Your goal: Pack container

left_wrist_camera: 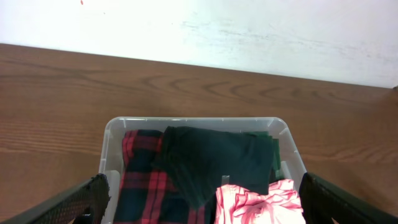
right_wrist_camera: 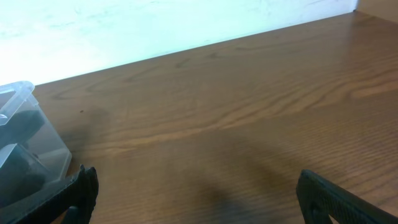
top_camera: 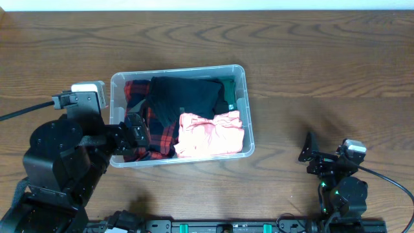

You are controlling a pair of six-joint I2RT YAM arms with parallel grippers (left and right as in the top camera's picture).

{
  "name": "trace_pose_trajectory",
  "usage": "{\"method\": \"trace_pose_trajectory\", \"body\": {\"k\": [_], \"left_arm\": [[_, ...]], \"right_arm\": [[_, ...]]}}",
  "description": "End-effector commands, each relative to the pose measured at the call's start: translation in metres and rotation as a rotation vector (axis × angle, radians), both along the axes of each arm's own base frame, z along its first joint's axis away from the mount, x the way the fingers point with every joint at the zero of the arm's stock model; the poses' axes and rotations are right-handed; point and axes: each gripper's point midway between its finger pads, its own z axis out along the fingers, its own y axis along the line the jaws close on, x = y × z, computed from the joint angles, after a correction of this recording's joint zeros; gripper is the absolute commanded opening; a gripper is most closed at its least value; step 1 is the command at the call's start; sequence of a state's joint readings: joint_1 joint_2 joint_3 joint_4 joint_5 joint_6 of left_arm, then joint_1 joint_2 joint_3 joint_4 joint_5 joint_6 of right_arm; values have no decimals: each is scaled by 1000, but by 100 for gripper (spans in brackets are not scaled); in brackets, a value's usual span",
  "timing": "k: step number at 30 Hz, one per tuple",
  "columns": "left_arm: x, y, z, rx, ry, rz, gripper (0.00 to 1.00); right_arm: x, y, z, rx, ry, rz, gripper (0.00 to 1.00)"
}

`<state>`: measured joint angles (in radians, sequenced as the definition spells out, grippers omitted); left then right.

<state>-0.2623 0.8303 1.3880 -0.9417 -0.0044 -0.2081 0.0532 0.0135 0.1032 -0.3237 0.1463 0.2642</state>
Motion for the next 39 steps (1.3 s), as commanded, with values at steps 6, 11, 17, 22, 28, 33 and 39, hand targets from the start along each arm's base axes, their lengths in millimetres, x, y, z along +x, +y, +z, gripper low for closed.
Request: {"method": "trace_pose_trajectory", "body": {"k": [6, 11, 17, 22, 28, 33, 39], "left_arm": [[-3, 4, -2, 20, 15, 7, 98], [-6, 23, -28, 49, 66, 81, 98], [1, 40, -57, 11, -22, 149, 98], [0, 38, -88, 3, -151, 123, 98], [-3, 39, -126, -9, -270, 127, 98], [-2, 40, -155, -14, -311, 133, 98], [6, 40, -177, -17, -350, 135, 98]], "right_arm": [[0, -1, 0, 17, -7, -7, 99], [0, -1, 0, 17, -7, -7, 99], [0, -1, 0, 17, -7, -7, 99], [0, -1, 0, 17, -7, -7, 99], [0, -1, 0, 17, -7, -7, 99], [0, -1, 0, 17, -7, -7, 99], [0, -1, 0, 17, -7, -7, 99]]}}
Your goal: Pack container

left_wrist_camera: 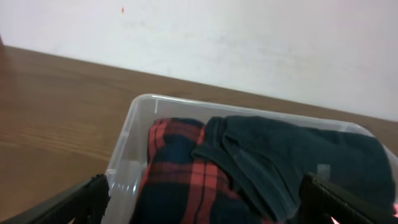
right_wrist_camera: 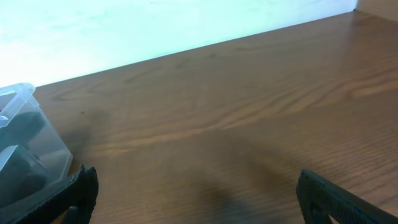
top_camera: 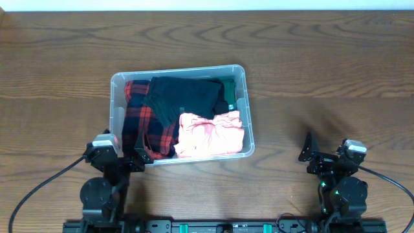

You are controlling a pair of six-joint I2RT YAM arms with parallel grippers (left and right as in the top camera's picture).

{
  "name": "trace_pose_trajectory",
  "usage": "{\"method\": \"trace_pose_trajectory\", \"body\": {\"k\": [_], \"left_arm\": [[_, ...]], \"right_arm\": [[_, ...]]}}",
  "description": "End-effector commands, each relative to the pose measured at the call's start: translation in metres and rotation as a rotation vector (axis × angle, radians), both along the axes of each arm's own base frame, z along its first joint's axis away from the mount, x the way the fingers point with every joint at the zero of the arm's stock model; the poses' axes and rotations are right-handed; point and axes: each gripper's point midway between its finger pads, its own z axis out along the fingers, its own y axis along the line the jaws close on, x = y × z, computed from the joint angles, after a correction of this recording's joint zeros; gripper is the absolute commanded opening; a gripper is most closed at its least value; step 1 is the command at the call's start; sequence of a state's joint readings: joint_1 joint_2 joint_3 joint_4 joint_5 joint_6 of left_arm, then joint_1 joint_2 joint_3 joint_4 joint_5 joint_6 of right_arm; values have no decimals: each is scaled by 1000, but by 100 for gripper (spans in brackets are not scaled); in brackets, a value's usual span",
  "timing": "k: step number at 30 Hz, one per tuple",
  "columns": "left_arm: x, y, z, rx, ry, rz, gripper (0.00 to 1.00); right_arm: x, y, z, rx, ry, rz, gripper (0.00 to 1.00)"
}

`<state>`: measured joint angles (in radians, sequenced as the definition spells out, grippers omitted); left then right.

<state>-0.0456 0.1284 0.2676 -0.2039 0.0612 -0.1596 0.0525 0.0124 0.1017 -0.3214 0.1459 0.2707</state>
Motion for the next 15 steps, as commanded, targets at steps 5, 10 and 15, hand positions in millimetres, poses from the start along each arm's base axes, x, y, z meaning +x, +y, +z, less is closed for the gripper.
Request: {"method": "trace_pose_trajectory", "body": {"k": [5, 10, 15], "left_arm": [[7, 3, -13, 6, -84, 10, 98], [7, 3, -20, 5, -108, 10, 98], [7, 8, -22, 8, -117, 37, 98]], "right_arm": [[0, -1, 0, 10, -4, -5, 99], [0, -1, 0, 10, -4, -5, 99], [0, -1, 0, 10, -4, -5, 99]]}}
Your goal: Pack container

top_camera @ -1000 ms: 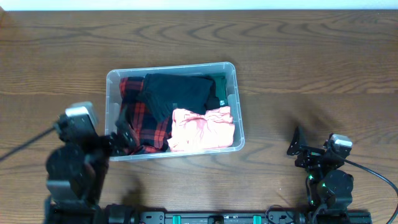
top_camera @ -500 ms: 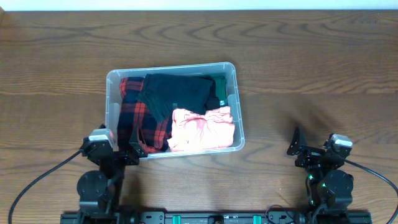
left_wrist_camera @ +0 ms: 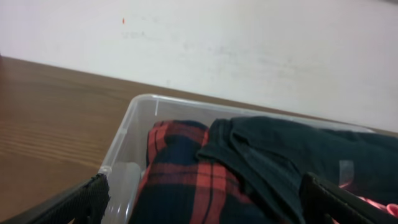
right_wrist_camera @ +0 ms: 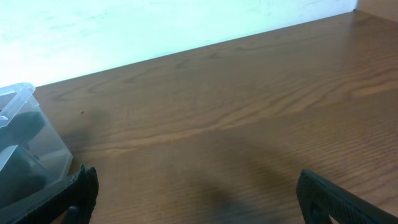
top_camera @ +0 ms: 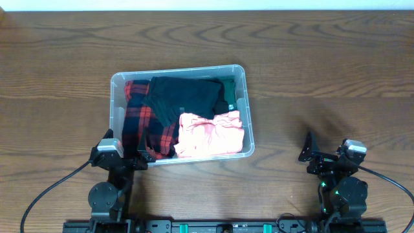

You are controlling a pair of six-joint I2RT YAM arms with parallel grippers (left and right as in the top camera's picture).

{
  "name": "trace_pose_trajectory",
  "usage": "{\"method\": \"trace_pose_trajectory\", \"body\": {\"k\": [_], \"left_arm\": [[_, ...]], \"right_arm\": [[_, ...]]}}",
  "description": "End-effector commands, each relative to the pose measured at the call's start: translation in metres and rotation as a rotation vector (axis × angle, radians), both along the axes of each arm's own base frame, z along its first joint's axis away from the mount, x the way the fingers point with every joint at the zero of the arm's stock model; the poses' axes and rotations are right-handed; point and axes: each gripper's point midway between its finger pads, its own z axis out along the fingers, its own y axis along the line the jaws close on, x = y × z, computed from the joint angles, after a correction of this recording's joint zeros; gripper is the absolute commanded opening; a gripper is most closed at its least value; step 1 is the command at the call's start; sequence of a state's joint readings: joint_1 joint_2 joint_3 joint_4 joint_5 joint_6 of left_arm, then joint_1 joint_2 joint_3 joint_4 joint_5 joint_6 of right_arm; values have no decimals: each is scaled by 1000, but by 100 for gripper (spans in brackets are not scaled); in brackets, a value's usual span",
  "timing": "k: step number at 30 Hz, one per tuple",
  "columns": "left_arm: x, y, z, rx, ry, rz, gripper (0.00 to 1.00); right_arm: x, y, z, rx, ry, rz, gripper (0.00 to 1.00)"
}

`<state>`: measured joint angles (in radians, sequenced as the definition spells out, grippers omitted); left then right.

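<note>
A clear plastic bin (top_camera: 178, 70) stands left of the table's middle. It holds a red and black plaid cloth (top_camera: 138, 120), a dark cloth (top_camera: 187, 97), a pink cloth (top_camera: 210, 133) and a strip of green cloth (top_camera: 228, 86). My left gripper (top_camera: 126, 156) sits low at the bin's near left corner, open and holding nothing. In the left wrist view it (left_wrist_camera: 202, 205) faces the plaid cloth (left_wrist_camera: 186, 180) and the dark cloth (left_wrist_camera: 292, 155) through the bin wall (left_wrist_camera: 124, 180). My right gripper (top_camera: 322, 155) rests open on bare wood, well right of the bin, and is also empty (right_wrist_camera: 199, 199).
Brown wooden table (top_camera: 323, 65) all round the bin. A pale wall (right_wrist_camera: 124, 25) runs along the far edge. The bin's corner (right_wrist_camera: 22, 137) shows at the left of the right wrist view. Cables trail from both arms at the near edge.
My left gripper has settled slightly lower and closer to the bin's near left corner, still open. The clothes, the bin and the right arm have not moved.
At first my left arm was raised, its open gripper over the bin's near left side, looking down on the packed clothes. Later it was folded down at the table's near edge, and it stays there. The right arm rested open throughout.
</note>
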<state>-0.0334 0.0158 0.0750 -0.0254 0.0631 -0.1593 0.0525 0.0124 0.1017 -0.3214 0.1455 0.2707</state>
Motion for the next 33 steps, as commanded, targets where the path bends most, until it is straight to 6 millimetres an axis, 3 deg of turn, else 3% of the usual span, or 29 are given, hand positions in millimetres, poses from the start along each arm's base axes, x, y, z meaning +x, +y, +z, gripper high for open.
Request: {"method": "trace_pose_trajectory", "body": {"k": [1, 6, 13, 33], "left_arm": [[0, 7, 2, 11, -16, 36, 98], [-1, 10, -5, 13, 9, 55, 98], [-7, 11, -49, 24, 191, 59, 98], [-7, 11, -49, 24, 193, 59, 98]], "right_arm": [[0, -1, 0, 10, -4, -6, 99], [0, -1, 0, 10, -4, -6, 99], [0, -1, 0, 10, -4, -6, 99], [0, -1, 0, 10, -4, -6, 99]]}}
